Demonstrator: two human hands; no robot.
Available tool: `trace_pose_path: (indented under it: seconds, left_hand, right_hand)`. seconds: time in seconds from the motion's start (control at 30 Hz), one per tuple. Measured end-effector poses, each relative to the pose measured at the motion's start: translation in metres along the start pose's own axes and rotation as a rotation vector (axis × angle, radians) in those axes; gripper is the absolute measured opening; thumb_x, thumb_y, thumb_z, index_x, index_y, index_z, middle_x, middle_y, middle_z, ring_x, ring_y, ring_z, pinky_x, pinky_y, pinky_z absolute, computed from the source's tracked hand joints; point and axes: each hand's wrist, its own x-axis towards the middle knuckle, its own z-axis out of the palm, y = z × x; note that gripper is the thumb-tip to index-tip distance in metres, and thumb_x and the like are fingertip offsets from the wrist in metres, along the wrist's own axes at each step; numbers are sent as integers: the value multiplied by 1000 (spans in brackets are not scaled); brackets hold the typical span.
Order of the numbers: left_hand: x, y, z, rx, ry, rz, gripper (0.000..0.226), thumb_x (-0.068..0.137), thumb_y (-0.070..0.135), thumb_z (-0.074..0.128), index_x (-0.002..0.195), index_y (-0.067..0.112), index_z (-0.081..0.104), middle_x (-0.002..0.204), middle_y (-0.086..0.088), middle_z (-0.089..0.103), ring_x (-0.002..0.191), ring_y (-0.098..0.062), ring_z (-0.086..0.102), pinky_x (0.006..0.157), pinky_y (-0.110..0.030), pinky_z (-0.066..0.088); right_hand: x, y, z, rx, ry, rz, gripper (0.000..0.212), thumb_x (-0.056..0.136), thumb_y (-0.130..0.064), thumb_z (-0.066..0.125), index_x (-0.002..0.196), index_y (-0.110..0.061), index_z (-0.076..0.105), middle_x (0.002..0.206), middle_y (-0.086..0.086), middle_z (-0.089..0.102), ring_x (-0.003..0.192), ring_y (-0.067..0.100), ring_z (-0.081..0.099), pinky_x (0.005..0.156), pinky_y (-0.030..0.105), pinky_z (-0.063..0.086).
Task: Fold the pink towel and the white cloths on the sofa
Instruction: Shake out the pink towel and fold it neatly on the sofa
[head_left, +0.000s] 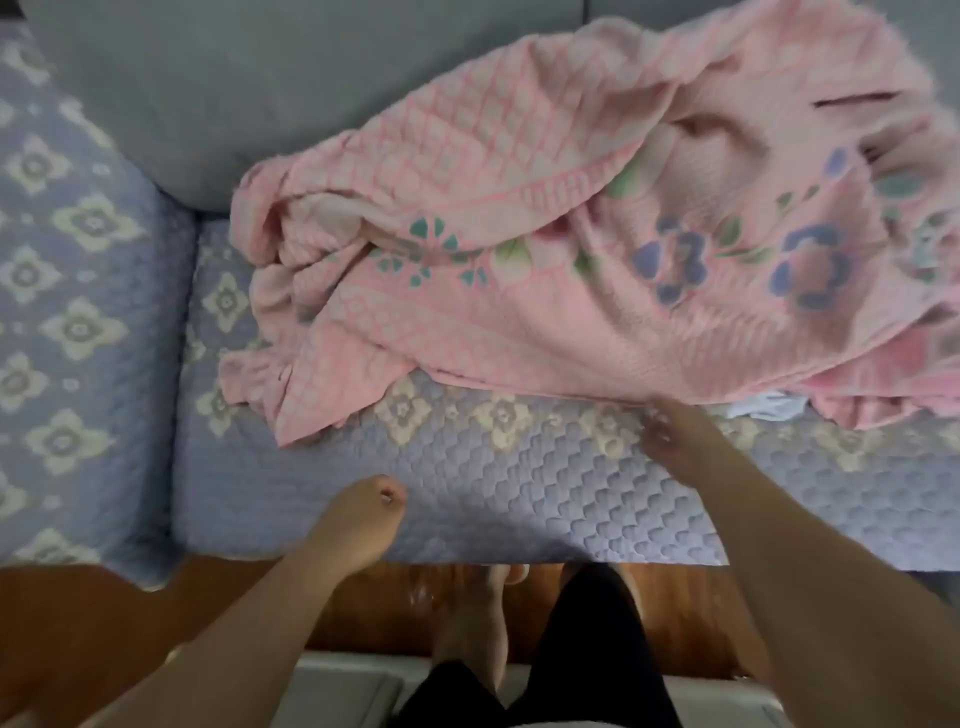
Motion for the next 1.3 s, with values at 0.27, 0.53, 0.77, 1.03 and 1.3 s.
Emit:
trace_pose_path:
  seconds: [0.27, 0.53, 0.77, 1.03, 1.3]
  left_hand:
    - [-15, 6, 6, -8, -85, -34, 27, 100, 18, 48, 78, 28, 60, 85, 7, 61, 76, -9, 56, 59, -19, 37]
    - [-72, 98, -21, 85, -74, 260, 22, 100, 19, 47, 106, 17, 67, 111, -1, 68, 104, -20, 61, 86, -29, 43]
    - [-124, 153, -51, -57, -19, 535, 56, 94, 31, 63, 145, 27, 40, 138, 3, 41, 108, -13, 54, 97, -28, 45]
    - [-170, 174, -54, 143, 169, 512, 66, 74, 81, 48, 111, 26, 53, 111, 3, 50, 106, -22, 56, 88, -39, 49]
    - [-172, 158, -67, 282, 425, 535, 44, 93, 61, 45, 116, 26, 56, 116, -2, 51, 111, -27, 54, 84, -41, 47]
  right_hand:
    - [-25, -9, 34, 381, 134, 83, 4, 93, -21, 54, 97, -18, 55, 94, 2, 58, 82, 16, 58, 94, 36, 43]
    - [-189, -14, 18, 701, 69, 9, 13, 100, -7, 57, 87, -4, 57, 71, 8, 51, 58, 11, 45, 54, 27, 61]
    - [-322, -49, 7, 817, -112, -78, 24, 97, -5, 62, 77, -9, 51, 59, 1, 41, 52, 8, 40, 53, 26, 58]
    - [-409, -35, 54, 695, -315, -132, 16, 91, -7, 71, 83, -7, 57, 61, 3, 49, 49, 10, 48, 59, 28, 60]
    - [-437, -37, 89, 659, -284, -161, 26, 94, -8, 68, 71, -6, 56, 53, 4, 47, 47, 9, 43, 67, 26, 53]
